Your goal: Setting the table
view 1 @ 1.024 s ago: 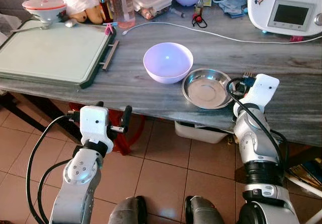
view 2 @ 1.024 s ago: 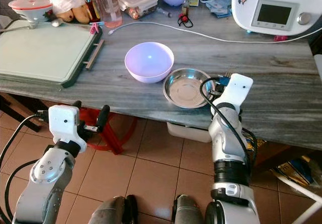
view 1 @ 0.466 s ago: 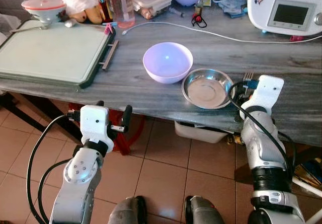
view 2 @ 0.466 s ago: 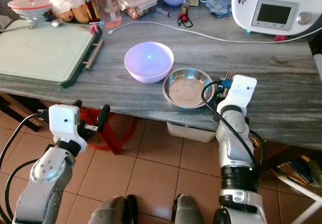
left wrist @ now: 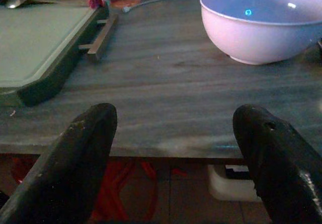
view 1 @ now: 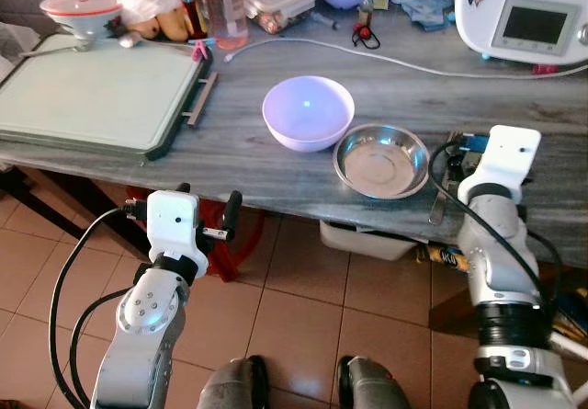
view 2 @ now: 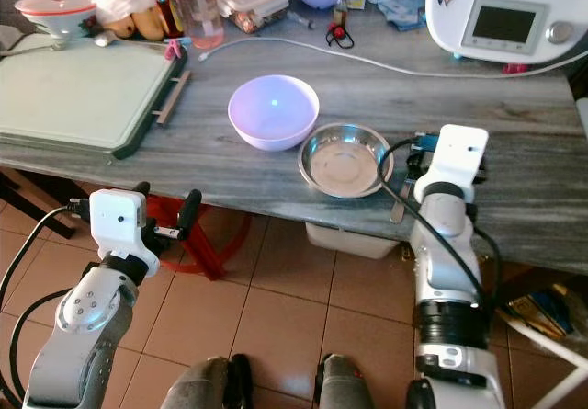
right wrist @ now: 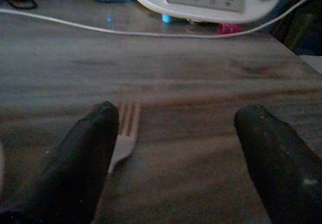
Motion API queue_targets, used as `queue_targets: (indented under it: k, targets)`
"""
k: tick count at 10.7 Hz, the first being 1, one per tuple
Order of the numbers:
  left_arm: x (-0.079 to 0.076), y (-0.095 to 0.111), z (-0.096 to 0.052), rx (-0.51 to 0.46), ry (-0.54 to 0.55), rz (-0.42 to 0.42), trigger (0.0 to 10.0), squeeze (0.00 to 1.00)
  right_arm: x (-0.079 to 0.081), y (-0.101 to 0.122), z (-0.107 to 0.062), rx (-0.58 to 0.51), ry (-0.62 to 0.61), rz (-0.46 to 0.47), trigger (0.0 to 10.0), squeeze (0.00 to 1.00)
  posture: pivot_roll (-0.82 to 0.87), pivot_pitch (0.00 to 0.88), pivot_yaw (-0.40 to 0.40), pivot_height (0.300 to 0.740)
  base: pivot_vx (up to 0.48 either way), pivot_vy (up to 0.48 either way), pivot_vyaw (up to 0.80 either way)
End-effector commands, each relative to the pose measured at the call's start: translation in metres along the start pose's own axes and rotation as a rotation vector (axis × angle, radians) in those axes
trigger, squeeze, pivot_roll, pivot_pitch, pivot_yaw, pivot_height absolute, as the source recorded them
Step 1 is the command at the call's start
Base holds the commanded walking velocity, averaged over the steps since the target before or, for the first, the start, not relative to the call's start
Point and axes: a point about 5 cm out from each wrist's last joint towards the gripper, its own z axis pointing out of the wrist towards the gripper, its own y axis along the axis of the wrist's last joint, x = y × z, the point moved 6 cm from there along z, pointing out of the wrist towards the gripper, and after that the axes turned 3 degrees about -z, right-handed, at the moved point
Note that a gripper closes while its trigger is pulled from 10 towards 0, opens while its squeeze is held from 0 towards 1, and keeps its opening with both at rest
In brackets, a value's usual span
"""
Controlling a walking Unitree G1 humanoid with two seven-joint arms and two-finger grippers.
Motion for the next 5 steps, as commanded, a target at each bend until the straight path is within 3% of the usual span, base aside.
queue_targets:
  k: [1,5]
  targets:
    - [0.001,0.002,-0.003,0.002,0.001,0.003,10.0,0.0,-0.005,-0.003,0.004,0.025,-0.022,-0.01,10.0,1.0,0.0,0.205,0.072,0.74,0.0,0.0,0.0]
    - [0.002,0.001,-0.006,0.011,0.001,0.001,10.0,0.0,-0.021,-0.018,0.006,0.113,-0.074,-0.063,10.0,1.0,0.0,0.22,0.074,0.74,0.0,0.0,0.0]
